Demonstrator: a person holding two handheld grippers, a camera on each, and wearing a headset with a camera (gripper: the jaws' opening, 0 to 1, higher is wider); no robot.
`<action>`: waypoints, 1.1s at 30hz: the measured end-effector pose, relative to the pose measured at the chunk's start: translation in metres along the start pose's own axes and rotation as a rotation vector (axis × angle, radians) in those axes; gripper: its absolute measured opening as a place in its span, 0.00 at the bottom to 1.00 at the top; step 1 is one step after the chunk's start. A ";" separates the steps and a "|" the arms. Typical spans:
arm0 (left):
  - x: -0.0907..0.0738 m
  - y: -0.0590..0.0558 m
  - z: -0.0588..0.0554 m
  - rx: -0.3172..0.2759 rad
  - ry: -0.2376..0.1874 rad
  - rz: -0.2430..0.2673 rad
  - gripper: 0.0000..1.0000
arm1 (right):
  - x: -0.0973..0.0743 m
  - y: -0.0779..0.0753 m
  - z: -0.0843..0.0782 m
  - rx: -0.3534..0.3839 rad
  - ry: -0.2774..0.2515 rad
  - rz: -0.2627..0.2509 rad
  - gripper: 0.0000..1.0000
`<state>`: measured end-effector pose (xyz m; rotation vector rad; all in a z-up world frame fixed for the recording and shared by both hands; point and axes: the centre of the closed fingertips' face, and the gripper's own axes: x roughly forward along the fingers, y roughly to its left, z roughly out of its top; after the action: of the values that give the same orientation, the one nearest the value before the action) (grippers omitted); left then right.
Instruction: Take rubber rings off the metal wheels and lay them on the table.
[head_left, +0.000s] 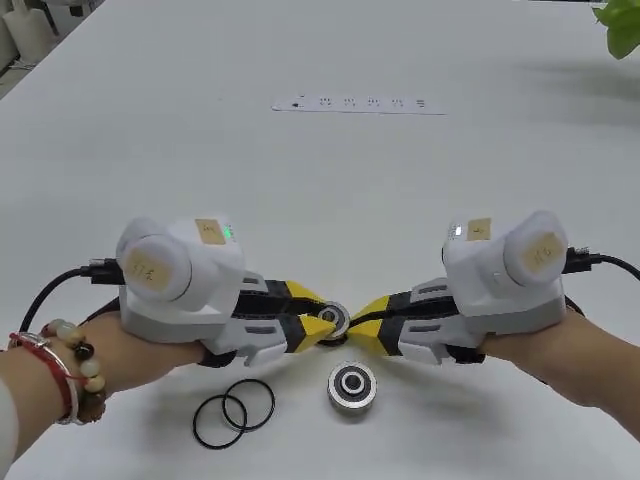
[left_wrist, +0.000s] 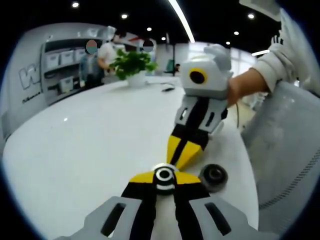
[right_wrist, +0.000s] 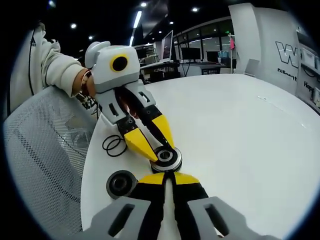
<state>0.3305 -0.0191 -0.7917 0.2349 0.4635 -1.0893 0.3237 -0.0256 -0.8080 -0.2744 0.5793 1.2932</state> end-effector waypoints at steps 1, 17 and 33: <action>0.000 0.000 0.000 -0.001 0.000 0.000 0.13 | 0.000 0.000 0.000 0.003 0.000 -0.002 0.03; -0.001 0.002 -0.001 0.020 0.007 0.011 0.12 | 0.002 -0.009 0.002 -0.165 0.088 -0.133 0.00; -0.002 0.004 -0.001 0.020 0.010 0.020 0.12 | 0.005 -0.011 0.003 -0.412 0.165 -0.211 0.00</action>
<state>0.3327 -0.0151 -0.7917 0.2621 0.4588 -1.0739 0.3363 -0.0229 -0.8101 -0.7686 0.4046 1.1823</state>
